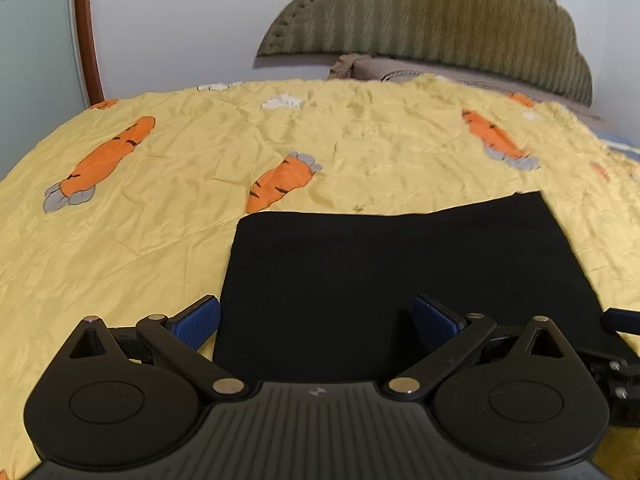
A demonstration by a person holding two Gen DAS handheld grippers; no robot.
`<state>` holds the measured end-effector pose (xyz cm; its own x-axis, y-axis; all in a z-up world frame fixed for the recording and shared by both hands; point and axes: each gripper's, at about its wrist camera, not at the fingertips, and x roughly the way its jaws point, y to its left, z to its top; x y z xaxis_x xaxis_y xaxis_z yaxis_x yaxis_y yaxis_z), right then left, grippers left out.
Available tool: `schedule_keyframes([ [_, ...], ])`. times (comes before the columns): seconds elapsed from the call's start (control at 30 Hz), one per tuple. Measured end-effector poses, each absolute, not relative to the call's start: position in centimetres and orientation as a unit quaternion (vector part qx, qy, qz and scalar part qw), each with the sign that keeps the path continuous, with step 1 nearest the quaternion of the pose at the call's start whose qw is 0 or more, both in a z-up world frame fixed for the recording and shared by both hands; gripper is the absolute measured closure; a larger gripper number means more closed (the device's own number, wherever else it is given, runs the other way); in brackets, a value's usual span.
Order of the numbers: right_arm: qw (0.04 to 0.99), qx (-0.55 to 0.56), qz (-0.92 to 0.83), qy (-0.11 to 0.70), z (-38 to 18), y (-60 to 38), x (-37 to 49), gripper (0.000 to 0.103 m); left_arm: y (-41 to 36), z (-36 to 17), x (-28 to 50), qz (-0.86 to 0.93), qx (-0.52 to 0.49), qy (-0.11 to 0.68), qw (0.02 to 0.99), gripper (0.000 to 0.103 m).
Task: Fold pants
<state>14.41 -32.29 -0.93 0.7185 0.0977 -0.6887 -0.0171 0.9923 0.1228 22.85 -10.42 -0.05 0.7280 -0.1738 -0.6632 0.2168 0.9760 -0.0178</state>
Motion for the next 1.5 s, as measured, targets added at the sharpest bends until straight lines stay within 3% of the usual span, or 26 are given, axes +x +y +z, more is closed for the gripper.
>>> schedule_keyframes([
  [0.1,0.934,0.041,0.002,0.355,0.6,-31.3,12.9,0.025,-10.1,0.7,21.1,-0.104,0.034,0.347,0.932,0.0],
  [0.27,0.956,0.023,-0.017,0.29,3.0,-28.9,8.4,0.011,-10.0,1.3,18.4,-0.095,0.046,0.343,0.933,0.0],
  [0.53,0.959,0.008,-0.028,0.28,3.6,-26.0,3.2,0.0,-9.6,1.0,15.0,-0.097,0.025,0.359,0.928,0.0],
  [1.5,0.954,0.01,-0.032,0.299,2.6,-24.9,0.3,0.0,-9.8,0.1,11.8,-0.075,0.054,0.369,0.925,0.0],
])
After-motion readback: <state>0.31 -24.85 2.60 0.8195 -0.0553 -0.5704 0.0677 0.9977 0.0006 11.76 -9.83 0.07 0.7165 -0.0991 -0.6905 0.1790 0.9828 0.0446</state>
